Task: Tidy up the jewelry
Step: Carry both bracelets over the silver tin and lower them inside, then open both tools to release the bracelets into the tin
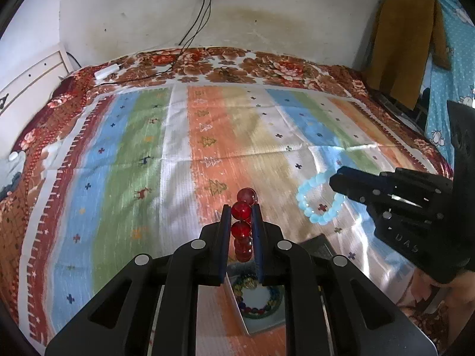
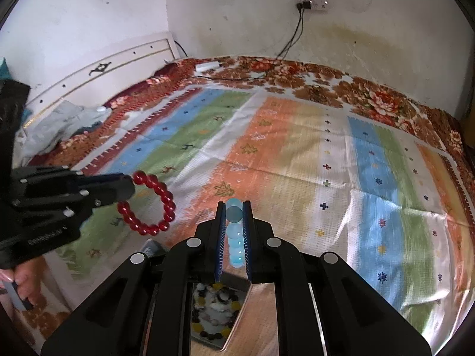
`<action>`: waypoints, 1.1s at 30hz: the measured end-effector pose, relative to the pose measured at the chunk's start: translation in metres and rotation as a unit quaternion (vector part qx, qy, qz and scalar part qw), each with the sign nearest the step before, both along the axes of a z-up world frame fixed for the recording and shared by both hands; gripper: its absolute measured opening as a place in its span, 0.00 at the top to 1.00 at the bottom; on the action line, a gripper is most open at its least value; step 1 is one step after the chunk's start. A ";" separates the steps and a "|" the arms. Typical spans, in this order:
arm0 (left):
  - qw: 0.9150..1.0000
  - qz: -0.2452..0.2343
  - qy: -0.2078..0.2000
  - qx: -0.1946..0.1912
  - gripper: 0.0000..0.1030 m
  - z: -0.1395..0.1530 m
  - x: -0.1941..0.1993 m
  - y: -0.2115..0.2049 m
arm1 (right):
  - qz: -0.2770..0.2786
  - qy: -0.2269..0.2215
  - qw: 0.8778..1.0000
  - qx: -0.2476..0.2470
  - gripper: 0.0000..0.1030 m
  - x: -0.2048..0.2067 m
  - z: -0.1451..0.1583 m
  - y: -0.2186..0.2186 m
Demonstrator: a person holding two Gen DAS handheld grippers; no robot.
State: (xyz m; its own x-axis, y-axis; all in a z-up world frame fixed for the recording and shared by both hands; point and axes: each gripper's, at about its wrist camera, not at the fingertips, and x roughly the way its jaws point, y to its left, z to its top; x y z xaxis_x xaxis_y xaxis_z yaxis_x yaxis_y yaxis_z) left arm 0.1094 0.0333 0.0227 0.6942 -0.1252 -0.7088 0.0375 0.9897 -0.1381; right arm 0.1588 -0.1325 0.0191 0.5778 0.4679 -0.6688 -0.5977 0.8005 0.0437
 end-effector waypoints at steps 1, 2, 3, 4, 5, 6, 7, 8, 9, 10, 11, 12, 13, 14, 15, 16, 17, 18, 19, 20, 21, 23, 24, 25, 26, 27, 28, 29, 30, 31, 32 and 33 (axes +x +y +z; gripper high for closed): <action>1.000 0.000 0.000 -0.001 0.87 -0.001 -0.003 -0.001 | 0.002 0.000 1.000 0.003 0.89 -0.003 0.001 -0.001; 1.000 0.000 0.000 -0.003 0.87 -0.001 -0.006 -0.001 | 0.004 0.001 1.000 0.005 0.89 -0.006 0.002 -0.001; 1.000 -0.001 0.002 -0.005 0.87 -0.003 -0.010 -0.002 | 0.008 0.002 1.000 0.006 0.89 -0.010 0.002 -0.001; 1.000 -0.002 0.003 -0.006 0.87 -0.004 -0.012 -0.002 | 0.009 0.002 1.000 0.007 0.89 -0.013 0.002 -0.001; 1.000 -0.002 0.004 -0.007 0.87 -0.005 -0.015 -0.002 | 0.014 0.004 1.000 0.007 0.89 -0.017 0.001 -0.001; 1.000 -0.003 0.005 -0.008 0.87 -0.006 -0.018 -0.003 | 0.017 0.005 1.000 0.006 0.89 -0.020 0.001 0.000; 1.000 -0.005 0.007 -0.010 0.87 -0.008 -0.021 -0.004 | 0.018 0.006 1.000 0.006 0.89 -0.022 0.000 0.000; 1.000 -0.007 0.009 -0.011 0.87 -0.010 -0.022 -0.005 | 0.021 0.011 1.000 0.005 0.89 -0.025 -0.002 0.000; 1.000 -0.009 0.010 -0.012 0.87 -0.011 -0.024 -0.006 | 0.021 0.012 1.000 0.005 0.89 -0.027 -0.004 -0.001; 1.000 -0.013 0.011 -0.013 0.87 -0.013 -0.025 -0.007 | 0.021 0.015 1.000 0.005 0.89 -0.029 -0.006 -0.002; 1.000 -0.016 0.014 -0.013 0.87 -0.015 -0.027 -0.010 | 0.023 0.021 1.000 0.004 0.89 -0.032 -0.009 -0.002; 1.000 -0.019 0.016 -0.012 0.87 -0.016 -0.028 -0.012 | 0.022 0.024 0.999 0.003 0.89 -0.033 -0.011 -0.003; 1.000 -0.020 0.017 -0.011 0.87 -0.018 -0.030 -0.014 | 0.022 0.026 0.999 0.002 0.89 -0.035 -0.013 -0.004; 1.000 -0.023 0.019 -0.010 0.87 -0.019 -0.031 -0.016 | 0.023 0.028 0.999 0.001 0.89 -0.036 -0.014 -0.005; 0.999 -0.025 0.020 -0.010 0.87 -0.020 -0.032 -0.017 | 0.023 0.030 0.999 0.001 0.89 -0.038 -0.016 -0.005; 0.999 -0.025 0.020 -0.009 0.87 -0.020 -0.033 -0.018 | 0.023 0.032 0.999 0.002 0.89 -0.039 -0.017 -0.006; 0.999 -0.025 0.020 -0.006 0.87 -0.021 -0.034 -0.019 | 0.024 0.033 0.999 0.002 0.89 -0.040 -0.017 -0.006; 0.999 -0.025 0.020 -0.004 0.87 -0.021 -0.035 -0.020 | 0.024 0.034 0.999 0.003 0.89 -0.041 -0.017 -0.007; 0.999 -0.026 0.021 -0.004 0.87 -0.021 -0.036 -0.020 | 0.023 0.036 0.999 0.004 0.88 -0.042 -0.017 -0.008; 0.999 -0.026 0.023 -0.005 0.87 -0.022 -0.037 -0.021 | 0.025 0.040 0.999 0.005 0.88 -0.043 -0.018 -0.008; 0.999 -0.026 0.025 -0.004 0.87 -0.024 -0.037 -0.021 | 0.027 0.043 0.999 0.006 0.89 -0.043 -0.019 -0.009; 0.999 -0.027 0.029 -0.004 0.87 -0.027 -0.039 -0.023 | 0.032 0.051 0.998 0.010 0.88 -0.044 -0.021 -0.009; 0.999 -0.027 0.032 -0.005 0.87 -0.029 -0.039 -0.023 | 0.033 0.058 0.998 0.013 0.88 -0.044 -0.022 -0.009; 0.999 -0.024 0.032 -0.006 0.87 -0.030 -0.040 -0.022 | 0.033 0.066 0.997 0.017 0.88 -0.043 -0.024 -0.011; 0.999 -0.023 0.033 -0.006 0.87 -0.030 -0.041 -0.021 | 0.032 0.077 0.996 0.020 0.88 -0.042 -0.026 -0.012; 0.999 -0.022 0.033 -0.006 0.87 -0.030 -0.042 -0.020 | 0.030 0.079 0.996 0.020 0.87 -0.042 -0.027 -0.014; 0.999 -0.021 0.034 -0.007 0.86 -0.031 -0.042 -0.019 | 0.026 0.077 0.997 0.020 0.85 -0.043 -0.028 -0.016; 0.999 -0.019 0.035 -0.009 0.83 -0.031 -0.044 -0.017 | 0.024 0.075 0.997 0.020 0.77 -0.044 -0.027 -0.018; 0.999 -0.018 0.036 -0.011 0.82 -0.032 -0.045 -0.015 | 0.021 0.073 0.997 0.023 0.68 -0.045 -0.027 -0.022; 0.999 -0.016 0.037 -0.012 0.82 -0.034 -0.047 -0.015 | 0.019 0.071 0.997 0.025 0.66 -0.046 -0.026 -0.024; 0.999 -0.016 0.038 -0.012 0.81 -0.034 -0.049 -0.015 | 0.016 0.069 0.997 0.028 0.66 -0.048 -0.026 -0.027; 0.999 -0.015 0.040 -0.012 0.79 -0.036 -0.051 -0.015 | 0.014 0.068 0.997 0.028 0.65 -0.049 -0.026 -0.029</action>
State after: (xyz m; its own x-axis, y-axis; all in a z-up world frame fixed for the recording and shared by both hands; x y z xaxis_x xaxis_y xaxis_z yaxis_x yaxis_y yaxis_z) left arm 0.0585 0.0188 -0.0131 0.6306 -0.1634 -0.7587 0.0554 0.9846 -0.1660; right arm 0.1100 -0.1619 -0.0071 0.4698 0.5213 -0.7124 -0.6057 0.7774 0.1693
